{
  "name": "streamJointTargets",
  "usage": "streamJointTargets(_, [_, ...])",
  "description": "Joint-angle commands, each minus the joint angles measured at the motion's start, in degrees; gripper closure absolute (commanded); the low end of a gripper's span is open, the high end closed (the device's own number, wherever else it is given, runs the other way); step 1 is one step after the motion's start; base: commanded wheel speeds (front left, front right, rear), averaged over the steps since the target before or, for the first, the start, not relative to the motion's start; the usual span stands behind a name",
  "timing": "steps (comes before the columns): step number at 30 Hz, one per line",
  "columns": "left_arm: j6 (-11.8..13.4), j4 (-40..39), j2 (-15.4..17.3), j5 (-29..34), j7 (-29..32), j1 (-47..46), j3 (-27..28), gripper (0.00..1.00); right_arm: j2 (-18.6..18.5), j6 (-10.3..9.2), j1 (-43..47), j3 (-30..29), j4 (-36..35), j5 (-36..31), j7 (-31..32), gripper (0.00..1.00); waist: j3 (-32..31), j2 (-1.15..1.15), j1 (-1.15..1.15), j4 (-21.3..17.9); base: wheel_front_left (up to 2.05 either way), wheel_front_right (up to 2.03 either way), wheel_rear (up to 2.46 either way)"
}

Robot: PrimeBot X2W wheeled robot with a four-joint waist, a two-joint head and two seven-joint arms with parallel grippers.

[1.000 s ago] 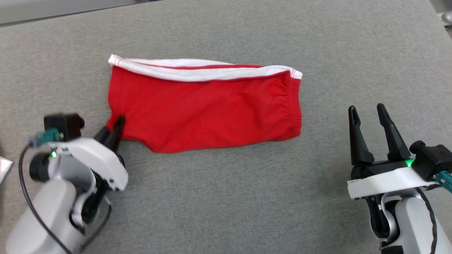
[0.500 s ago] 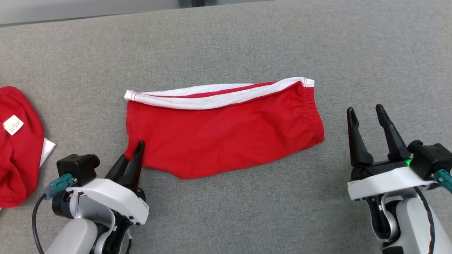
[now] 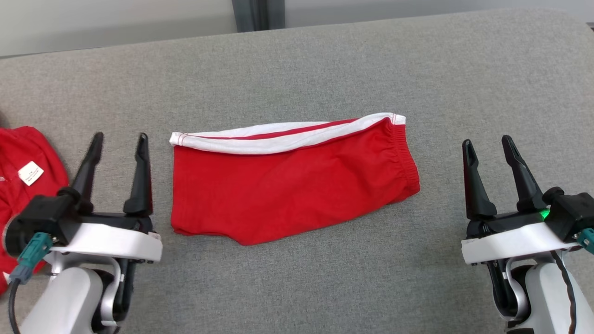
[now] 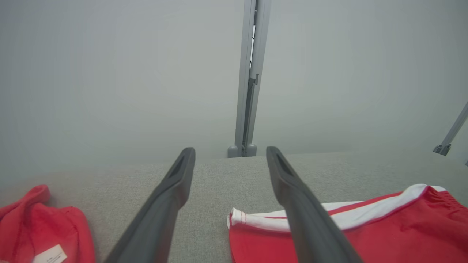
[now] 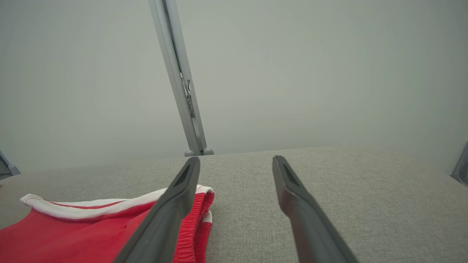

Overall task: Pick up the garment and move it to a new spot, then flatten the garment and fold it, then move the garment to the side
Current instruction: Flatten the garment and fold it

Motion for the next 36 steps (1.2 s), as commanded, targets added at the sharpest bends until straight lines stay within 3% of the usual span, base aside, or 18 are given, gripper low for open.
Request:
streamJointTargets(1, [0.71, -0.47, 0.94, 1.31, -0.66, -0.95, 0.59, 0.0, -0.43, 0.01, 0.95, -0.26, -0.61, -0.83, -0.33, 0.0, -0.42, 0.0, 0.0, 0.19, 0.0, 0.0, 0.0])
streamJointTargets(6, [2.46, -2.31, 2.81, 4.44, -1.27, 0.27, 1.57, 0.0, -0.45, 0.01, 2.2, -0.98, -1.93, -2.03, 0.91, 0.0, -1.56, 0.0, 0.0, 0.25, 0.0, 0.0, 0.0])
streamJointTargets(15, [3.85, -4.7, 3.18, 4.9, -0.64, 4.69, 0.59, 0.0, -0.44, 0.01, 4.68, -1.56, -3.34, -2.64, 2.45, 0.0, -2.84, 0.0, 0.0, 0.34, 0.0, 0.0, 0.0])
streamJointTargets(29, [3.32, -4.05, 2.73, 4.3, -0.35, 3.92, -0.45, 0.0, -0.42, 0.01, 4.72, -2.69, -4.7, -2.71, 4.18, 0.0, -2.69, 0.0, 0.0, 1.93, 0.0, 0.0, 0.0])
streamJointTargets(36, [2.09, -3.64, 1.79, 4.69, -0.13, 1.64, -2.3, 0.0, -0.42, 0.01, 1.86, -1.16, -3.5, -4.56, 11.58, 0.0, -0.8, 0.0, 0.0, 5.16, 0.0, 0.0, 0.0])
